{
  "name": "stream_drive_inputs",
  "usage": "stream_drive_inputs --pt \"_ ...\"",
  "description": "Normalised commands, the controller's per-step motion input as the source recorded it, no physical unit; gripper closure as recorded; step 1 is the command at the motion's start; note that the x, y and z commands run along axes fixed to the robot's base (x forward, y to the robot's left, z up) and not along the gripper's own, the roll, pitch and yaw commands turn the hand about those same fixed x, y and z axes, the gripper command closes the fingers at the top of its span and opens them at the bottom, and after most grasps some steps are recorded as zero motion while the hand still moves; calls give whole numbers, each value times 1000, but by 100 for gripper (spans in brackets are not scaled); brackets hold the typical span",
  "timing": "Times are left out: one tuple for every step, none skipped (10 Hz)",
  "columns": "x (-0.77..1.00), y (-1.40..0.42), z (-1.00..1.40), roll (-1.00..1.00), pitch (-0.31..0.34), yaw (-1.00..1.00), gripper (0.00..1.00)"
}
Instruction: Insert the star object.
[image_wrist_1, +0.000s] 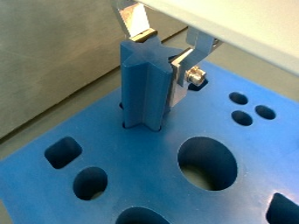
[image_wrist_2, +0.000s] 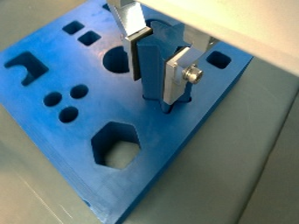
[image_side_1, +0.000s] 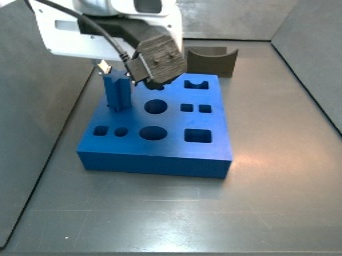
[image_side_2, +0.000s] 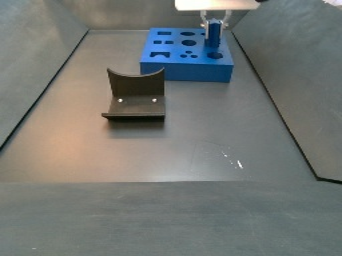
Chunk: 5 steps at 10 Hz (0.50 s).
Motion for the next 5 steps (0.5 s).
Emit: stream_drive_inputs --pt "-177 51 -1000 23 -133 -71 100" --pt "-66 0 -837 113 -186 -54 100" --pt "-206 0 -466 -26 -399 0 100" --pt "-217 177 -343 -187 -406 -9 100" --pt "-120 117 -474 -117 -369 -3 100"
